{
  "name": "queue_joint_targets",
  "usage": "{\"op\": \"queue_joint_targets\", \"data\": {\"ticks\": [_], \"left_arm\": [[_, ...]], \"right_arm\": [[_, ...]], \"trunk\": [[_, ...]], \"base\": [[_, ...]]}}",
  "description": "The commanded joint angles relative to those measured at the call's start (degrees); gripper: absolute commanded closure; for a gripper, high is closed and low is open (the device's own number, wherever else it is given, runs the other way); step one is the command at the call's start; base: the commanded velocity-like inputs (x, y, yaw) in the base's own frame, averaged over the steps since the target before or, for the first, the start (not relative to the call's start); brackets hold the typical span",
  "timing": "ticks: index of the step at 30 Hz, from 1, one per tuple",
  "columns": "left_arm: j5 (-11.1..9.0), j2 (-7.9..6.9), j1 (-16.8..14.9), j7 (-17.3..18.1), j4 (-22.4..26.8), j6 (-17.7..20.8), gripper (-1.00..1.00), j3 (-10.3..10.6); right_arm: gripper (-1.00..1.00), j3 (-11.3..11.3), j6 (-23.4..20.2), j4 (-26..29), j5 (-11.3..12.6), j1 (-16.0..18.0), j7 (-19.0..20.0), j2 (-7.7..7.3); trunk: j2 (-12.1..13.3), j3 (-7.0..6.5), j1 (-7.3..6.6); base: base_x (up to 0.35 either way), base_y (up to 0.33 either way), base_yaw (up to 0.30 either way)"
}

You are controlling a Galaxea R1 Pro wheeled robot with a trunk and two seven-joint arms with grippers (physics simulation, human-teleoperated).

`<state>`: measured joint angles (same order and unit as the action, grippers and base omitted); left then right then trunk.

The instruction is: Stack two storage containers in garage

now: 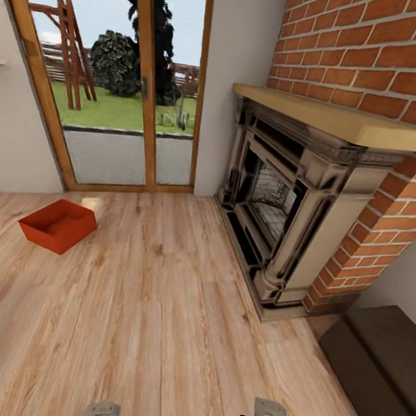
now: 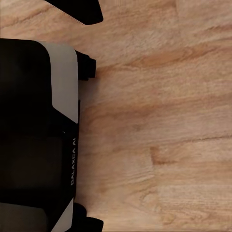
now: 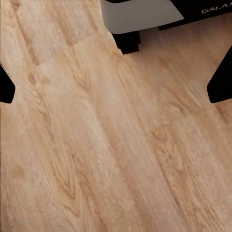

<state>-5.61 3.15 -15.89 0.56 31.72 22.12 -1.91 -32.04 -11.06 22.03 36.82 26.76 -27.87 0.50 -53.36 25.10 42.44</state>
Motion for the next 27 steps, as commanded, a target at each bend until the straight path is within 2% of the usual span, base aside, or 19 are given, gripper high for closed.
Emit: {"op": "queue_joint_targets", "data": {"ticks": [1,12,27], "left_arm": [[-0.54,0.03,-0.02,0.06,0.09,0.36,-1.00,-0.20],[-0.54,0.07,-0.02,0.06,0.09,0.35,-1.00,-0.20],[-0.54,0.03,-0.02,0.06,0.09,0.35,-1.00,-0.20]], "right_arm": [[-1.00,-0.48,-0.36,0.12,0.27,0.04,-0.44,-0.06],[-1.00,-0.47,-0.36,0.12,0.27,0.05,-0.43,-0.06],[-1.00,-0.47,-0.36,0.12,0.27,0.04,-0.43,-0.06]], "trunk": [[-0.04,0.06,0.04],[-0.04,0.06,0.04],[-0.04,0.06,0.04]], "base": [[0.329,0.000,0.241],[0.329,0.000,0.230],[0.329,0.000,0.025]]}}
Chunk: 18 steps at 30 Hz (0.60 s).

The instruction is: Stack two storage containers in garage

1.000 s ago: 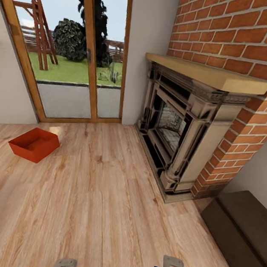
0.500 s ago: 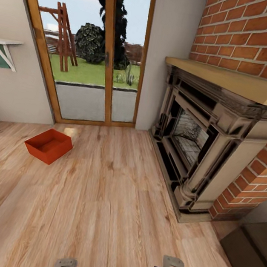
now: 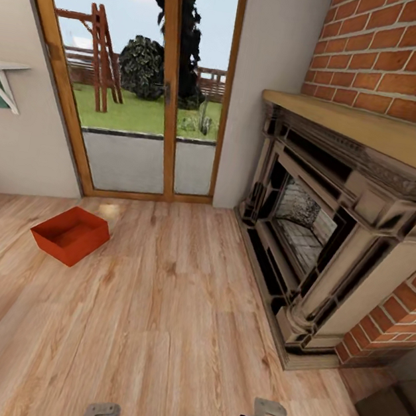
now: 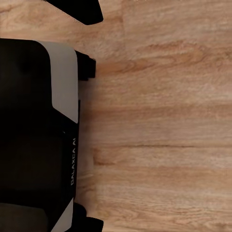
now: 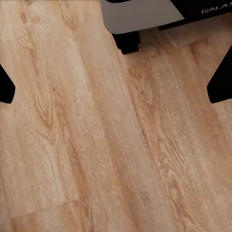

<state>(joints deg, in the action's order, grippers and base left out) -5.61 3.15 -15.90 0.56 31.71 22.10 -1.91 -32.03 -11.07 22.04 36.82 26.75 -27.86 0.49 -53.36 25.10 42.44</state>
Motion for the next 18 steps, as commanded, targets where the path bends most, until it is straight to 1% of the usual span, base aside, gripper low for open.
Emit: {"op": "queue_joint_targets", "data": {"ticks": [1,18], "left_arm": [[-0.55,0.03,-0.01,0.06,0.10,0.36,-1.00,-0.20],[-0.55,0.05,-0.01,0.06,0.10,0.37,-1.00,-0.20]], "right_arm": [[-1.00,-0.48,-0.36,0.11,0.27,0.05,-0.44,-0.05],[-1.00,-0.49,-0.36,0.11,0.27,0.03,-0.44,-0.05]], "trunk": [[-0.04,0.06,0.04],[-0.04,0.06,0.04]], "base": [[0.329,0.000,0.000],[0.329,0.000,0.000]]}}
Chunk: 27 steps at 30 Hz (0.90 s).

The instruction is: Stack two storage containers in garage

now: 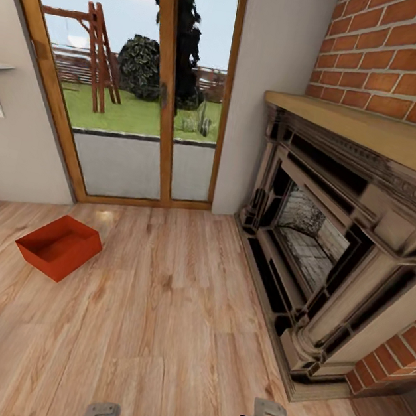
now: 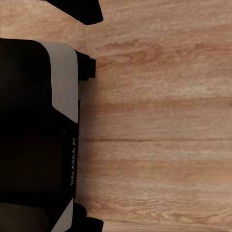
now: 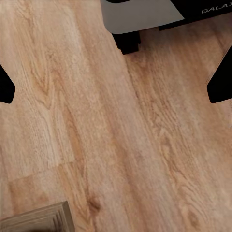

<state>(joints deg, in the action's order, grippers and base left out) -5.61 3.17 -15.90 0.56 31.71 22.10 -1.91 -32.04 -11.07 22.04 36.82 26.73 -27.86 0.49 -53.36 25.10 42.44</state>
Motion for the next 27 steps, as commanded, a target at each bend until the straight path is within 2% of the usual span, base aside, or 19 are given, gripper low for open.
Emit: {"op": "queue_joint_targets", "data": {"ticks": [1,23,27], "left_arm": [[-0.55,0.05,-0.01,0.06,0.10,0.37,-1.00,-0.20],[-0.55,0.04,-0.01,0.06,0.10,0.39,-1.00,-0.20],[-0.55,0.06,-0.01,0.06,0.10,0.35,-1.00,-0.20]], "right_arm": [[-1.00,-0.48,-0.36,0.11,0.27,0.06,-0.44,-0.05],[-1.00,-0.48,-0.36,0.11,0.27,0.07,-0.44,-0.05],[-1.00,-0.47,-0.36,0.11,0.27,0.07,-0.44,-0.05]], "trunk": [[-0.04,0.06,0.04],[-0.04,0.06,0.04],[-0.04,0.06,0.04]], "base": [[0.329,0.000,0.000],[0.329,-0.059,0.000],[0.329,-0.073,0.109]]}}
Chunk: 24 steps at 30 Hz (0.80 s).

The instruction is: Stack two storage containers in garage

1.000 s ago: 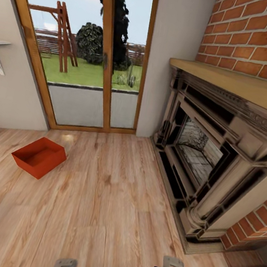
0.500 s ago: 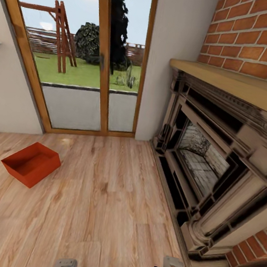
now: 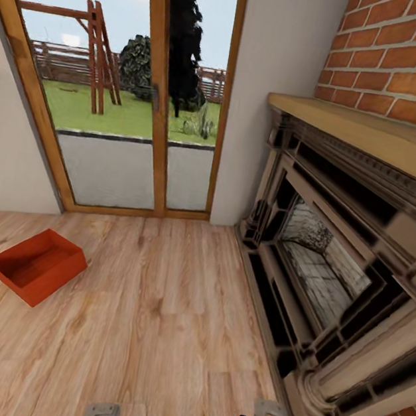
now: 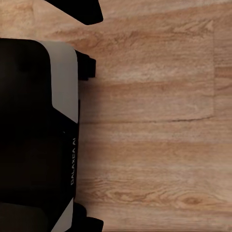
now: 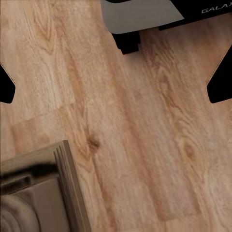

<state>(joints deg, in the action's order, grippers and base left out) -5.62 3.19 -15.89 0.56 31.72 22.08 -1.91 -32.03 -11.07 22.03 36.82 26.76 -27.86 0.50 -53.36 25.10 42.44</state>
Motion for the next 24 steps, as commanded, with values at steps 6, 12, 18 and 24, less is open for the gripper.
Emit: {"op": "queue_joint_targets", "data": {"ticks": [6,12,18,24], "left_arm": [[-0.53,-0.01,-0.02,0.06,0.10,0.37,-1.00,-0.20],[-0.53,-0.02,-0.02,0.06,0.10,0.41,-1.00,-0.21],[-0.53,-0.02,-0.02,0.06,0.10,0.39,-1.00,-0.20],[-0.53,-0.01,-0.02,0.06,0.10,0.41,-1.00,-0.20]], "right_arm": [[-1.00,-0.49,-0.36,0.12,0.27,0.04,-0.44,-0.06],[-1.00,-0.49,-0.36,0.12,0.27,0.02,-0.44,-0.06],[-1.00,-0.49,-0.36,0.12,0.27,0.03,-0.44,-0.06],[-1.00,-0.49,-0.36,0.12,0.27,0.04,-0.44,-0.06]], "trunk": [[-0.04,0.06,0.04],[-0.04,0.06,0.04],[-0.04,0.06,0.04],[-0.04,0.06,0.04]], "base": [[0.329,-0.066,0.224],[0.329,0.006,0.244],[0.329,0.083,0.245],[0.329,0.040,0.245]]}}
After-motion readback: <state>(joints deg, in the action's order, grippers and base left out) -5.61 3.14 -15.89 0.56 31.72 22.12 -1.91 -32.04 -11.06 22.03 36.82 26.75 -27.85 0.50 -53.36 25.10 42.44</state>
